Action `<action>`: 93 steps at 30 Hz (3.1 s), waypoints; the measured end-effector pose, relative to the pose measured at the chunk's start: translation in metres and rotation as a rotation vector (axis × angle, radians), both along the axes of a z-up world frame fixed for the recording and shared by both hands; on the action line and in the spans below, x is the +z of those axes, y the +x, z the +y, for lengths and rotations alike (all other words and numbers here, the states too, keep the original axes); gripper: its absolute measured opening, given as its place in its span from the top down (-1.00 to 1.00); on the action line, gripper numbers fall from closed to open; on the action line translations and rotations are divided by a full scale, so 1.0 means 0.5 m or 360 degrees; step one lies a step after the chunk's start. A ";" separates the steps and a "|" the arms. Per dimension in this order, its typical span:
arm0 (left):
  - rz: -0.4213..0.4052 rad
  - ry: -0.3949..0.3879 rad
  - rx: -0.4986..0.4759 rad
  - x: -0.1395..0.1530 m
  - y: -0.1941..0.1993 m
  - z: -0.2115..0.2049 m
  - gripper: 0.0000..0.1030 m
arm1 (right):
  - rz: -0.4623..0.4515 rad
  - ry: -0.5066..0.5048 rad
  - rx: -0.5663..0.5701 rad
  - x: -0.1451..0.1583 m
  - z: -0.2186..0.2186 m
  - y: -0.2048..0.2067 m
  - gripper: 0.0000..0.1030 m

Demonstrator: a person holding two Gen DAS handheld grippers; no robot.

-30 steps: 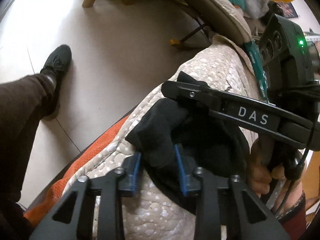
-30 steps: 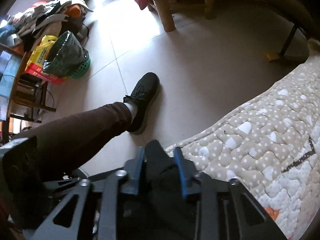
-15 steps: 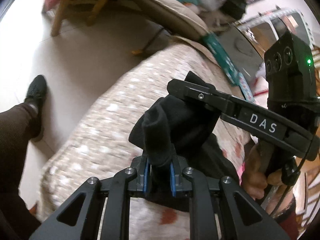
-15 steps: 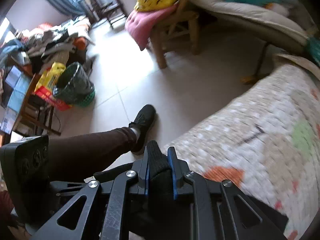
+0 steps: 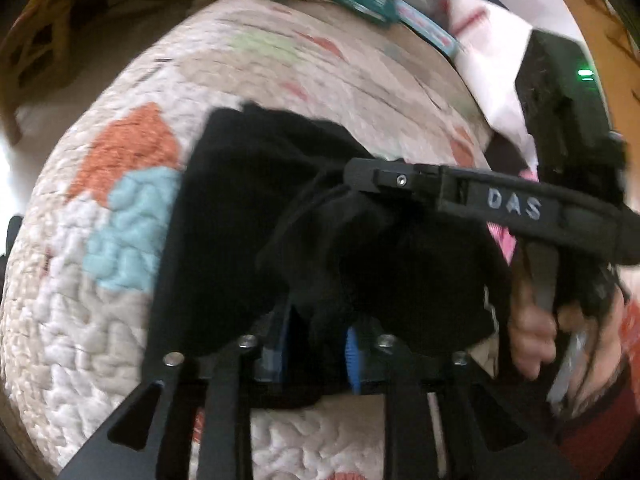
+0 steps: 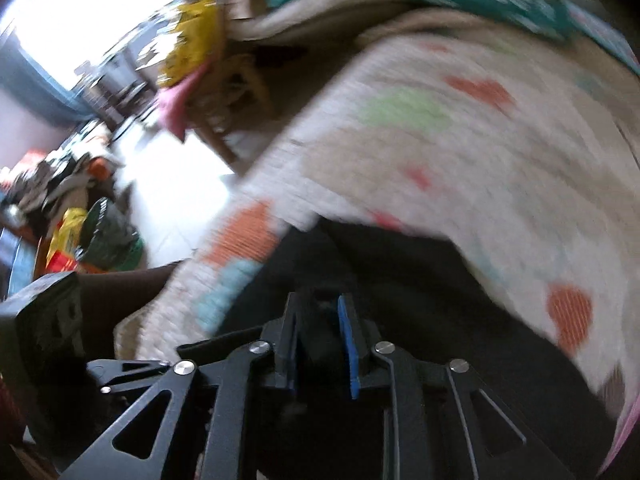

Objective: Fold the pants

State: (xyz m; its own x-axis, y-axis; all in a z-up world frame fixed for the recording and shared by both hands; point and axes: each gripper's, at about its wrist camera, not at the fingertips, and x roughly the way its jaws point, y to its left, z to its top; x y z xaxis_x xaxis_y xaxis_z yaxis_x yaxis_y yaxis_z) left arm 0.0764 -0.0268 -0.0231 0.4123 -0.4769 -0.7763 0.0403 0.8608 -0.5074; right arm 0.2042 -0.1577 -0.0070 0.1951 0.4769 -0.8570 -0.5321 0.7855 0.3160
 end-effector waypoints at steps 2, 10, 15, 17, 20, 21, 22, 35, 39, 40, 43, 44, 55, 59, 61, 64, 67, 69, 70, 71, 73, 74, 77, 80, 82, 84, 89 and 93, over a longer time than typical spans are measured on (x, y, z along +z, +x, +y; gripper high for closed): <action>-0.0033 -0.0025 -0.0089 0.018 -0.023 -0.006 0.34 | 0.0008 -0.0032 -0.0112 -0.013 -0.060 0.001 0.01; -0.0162 -0.0007 0.0037 0.084 -0.070 0.111 0.13 | -0.0223 -0.0049 -0.0452 0.082 -0.175 -0.020 -0.12; -0.0089 0.0103 0.0251 0.060 -0.042 0.168 0.13 | -0.0097 0.0389 -0.0376 0.111 -0.117 -0.057 -0.12; -0.0104 0.0198 0.0265 0.053 -0.051 0.171 0.13 | 0.0022 0.0498 -0.0357 0.086 -0.088 -0.064 -0.12; -0.0090 0.0259 0.0225 0.039 -0.042 0.159 0.13 | 0.0131 0.0401 -0.0409 0.029 -0.078 -0.074 -0.12; -0.0084 0.0259 0.0211 0.034 -0.040 0.155 0.13 | 0.0154 0.0343 -0.0441 0.013 -0.082 -0.078 -0.12; -0.0078 0.0256 0.0205 0.030 -0.038 0.154 0.13 | 0.0175 0.0251 -0.0497 -0.006 -0.089 -0.084 -0.10; -0.0181 0.0262 -0.0299 0.122 0.101 -0.052 0.09 | -0.0035 0.0255 -0.1294 0.043 -0.364 -0.216 -0.17; -0.0271 0.0314 -0.0539 0.149 0.143 -0.185 0.08 | -0.0043 0.0383 -0.1608 0.011 -0.404 -0.312 -0.17; -0.0296 0.0329 -0.0618 0.152 0.152 -0.231 0.08 | -0.0035 0.0362 -0.1683 -0.004 -0.406 -0.335 -0.17; -0.0306 0.0309 -0.0834 0.142 0.167 -0.333 0.08 | -0.0001 0.0313 -0.1759 -0.045 -0.401 -0.359 -0.18; -0.0296 0.0308 -0.0887 0.134 0.172 -0.359 0.08 | -0.0043 0.0291 -0.1756 -0.043 -0.399 -0.356 -0.17; -0.0169 0.0455 -0.1328 0.029 0.223 -0.611 -0.24 | -0.0078 0.0327 -0.1939 -0.073 -0.454 -0.301 -0.17; -0.0246 0.0734 -0.1457 0.002 0.207 -0.668 -0.03 | -0.0059 0.0380 -0.2006 -0.095 -0.464 -0.281 -0.17; -0.0324 0.0867 -0.1478 0.003 0.191 -0.676 0.37 | -0.0050 0.0429 -0.1993 -0.095 -0.472 -0.277 -0.14; -0.0328 0.0776 -0.1478 0.035 0.180 -0.653 0.73 | 0.0013 0.0501 -0.1962 -0.093 -0.480 -0.279 0.43; -0.0376 0.0662 -0.1393 0.091 0.174 -0.600 0.75 | -0.0014 0.0526 -0.1887 -0.070 -0.467 -0.285 0.52; -0.0413 0.0577 -0.1310 0.136 0.170 -0.552 0.75 | -0.0133 0.0458 -0.1776 -0.027 -0.439 -0.289 0.53; -0.0430 0.0525 -0.1264 0.159 0.167 -0.524 0.75 | -0.0198 0.0425 -0.1716 -0.004 -0.422 -0.292 0.54; -0.0454 0.0470 -0.1211 0.186 0.162 -0.488 0.75 | -0.0264 0.0393 -0.1649 0.021 -0.401 -0.297 0.54; -0.0489 0.0405 -0.1123 0.226 0.159 -0.426 0.76 | -0.0339 0.0378 -0.1537 0.056 -0.363 -0.307 0.55; -0.0501 0.0382 -0.1084 0.241 0.159 -0.399 0.77 | -0.0364 0.0385 -0.1476 0.074 -0.340 -0.308 0.55; -0.0512 0.0316 -0.0936 0.273 0.159 -0.295 0.80 | -0.0413 0.0371 -0.1286 0.110 -0.265 -0.309 0.55; -0.0480 0.0251 -0.0771 0.284 0.165 -0.190 0.82 | -0.0450 0.0311 -0.1081 0.127 -0.183 -0.306 0.55; -0.0449 0.0204 -0.0665 0.279 0.171 -0.124 0.84 | -0.0487 0.0255 -0.0965 0.141 -0.138 -0.300 0.55; -0.0410 0.0147 -0.0585 0.265 0.175 -0.074 0.84 | -0.0479 0.0240 -0.0900 0.141 -0.116 -0.296 0.55; -0.0272 0.0041 -0.0387 0.187 0.183 0.045 0.88 | -0.0391 0.0187 -0.0744 0.111 -0.046 -0.267 0.55; -0.0157 0.0034 -0.0240 0.103 0.192 0.114 0.88 | -0.0344 0.0087 -0.0624 0.056 0.011 -0.265 0.55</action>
State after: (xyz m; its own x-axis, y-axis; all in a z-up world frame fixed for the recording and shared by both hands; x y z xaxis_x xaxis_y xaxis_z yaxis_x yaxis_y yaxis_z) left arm 0.1725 0.0304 0.0283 0.4123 -0.5227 -0.7462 0.2185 0.8519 -0.4760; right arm 0.0715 -0.1522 0.0212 0.5419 0.3747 -0.7523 -0.2562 0.9261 0.2768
